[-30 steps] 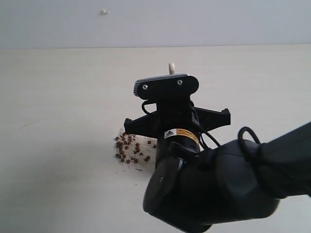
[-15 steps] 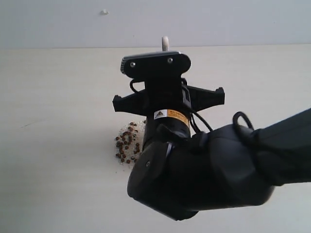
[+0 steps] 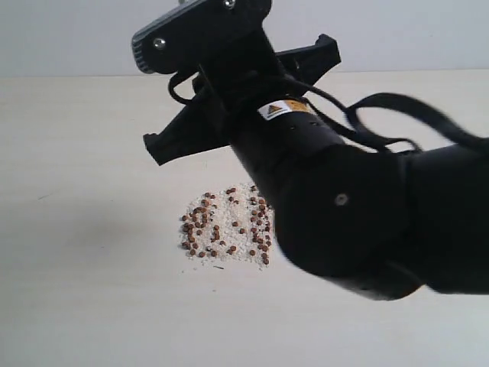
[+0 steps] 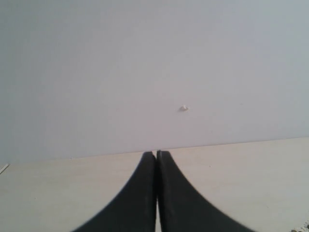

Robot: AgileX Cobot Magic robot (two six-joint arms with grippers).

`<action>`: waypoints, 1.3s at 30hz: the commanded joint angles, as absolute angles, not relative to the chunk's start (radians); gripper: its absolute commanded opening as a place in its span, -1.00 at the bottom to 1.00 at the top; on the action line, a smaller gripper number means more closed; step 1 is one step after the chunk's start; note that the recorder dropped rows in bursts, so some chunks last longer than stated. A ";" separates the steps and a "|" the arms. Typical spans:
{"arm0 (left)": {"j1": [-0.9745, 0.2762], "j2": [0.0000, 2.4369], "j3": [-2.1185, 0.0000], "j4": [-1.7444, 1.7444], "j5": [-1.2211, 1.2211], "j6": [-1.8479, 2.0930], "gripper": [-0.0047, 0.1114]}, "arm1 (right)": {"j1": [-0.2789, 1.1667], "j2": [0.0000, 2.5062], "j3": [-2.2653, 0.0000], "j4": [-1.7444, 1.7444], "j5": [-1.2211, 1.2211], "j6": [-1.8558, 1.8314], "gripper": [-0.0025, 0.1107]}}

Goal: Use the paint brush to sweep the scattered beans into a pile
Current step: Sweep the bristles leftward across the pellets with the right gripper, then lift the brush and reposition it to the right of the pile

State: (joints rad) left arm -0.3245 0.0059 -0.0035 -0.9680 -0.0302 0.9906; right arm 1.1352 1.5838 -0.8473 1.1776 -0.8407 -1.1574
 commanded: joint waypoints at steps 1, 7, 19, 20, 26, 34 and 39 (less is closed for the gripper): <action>-0.322 0.000 0.000 -0.974 -0.031 0.992 -0.92 | 1.016 1.439 -0.726 0.978 -0.662 -1.094 -0.96; -0.322 0.000 0.000 -0.974 -0.031 0.992 -0.92 | 0.754 1.266 -0.665 0.378 -0.238 -0.683 -0.96; -0.322 0.000 0.000 -0.974 -0.031 0.992 -0.92 | 0.582 1.293 -0.665 -0.361 -0.330 -0.165 -0.96; -0.322 0.000 0.000 -0.974 -0.031 0.992 -0.92 | 0.567 1.305 -0.665 -0.394 -0.342 -0.162 -0.96; -0.322 0.000 0.000 -0.974 -0.031 0.992 -0.92 | 0.468 1.365 -0.665 -0.430 -0.428 -0.150 -0.96; -0.322 0.000 0.000 -0.974 -0.031 0.992 -0.92 | 0.293 1.445 -0.696 -0.649 -0.602 0.031 -0.96; -0.322 0.000 0.000 -0.974 -0.031 0.992 -0.92 | 0.160 1.522 -0.778 -0.922 -0.697 0.320 -0.96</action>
State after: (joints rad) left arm -0.3245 0.0059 -0.0035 -0.9680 -0.0302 0.9906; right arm 0.2199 1.4856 -0.7403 -0.7674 -0.6059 0.1645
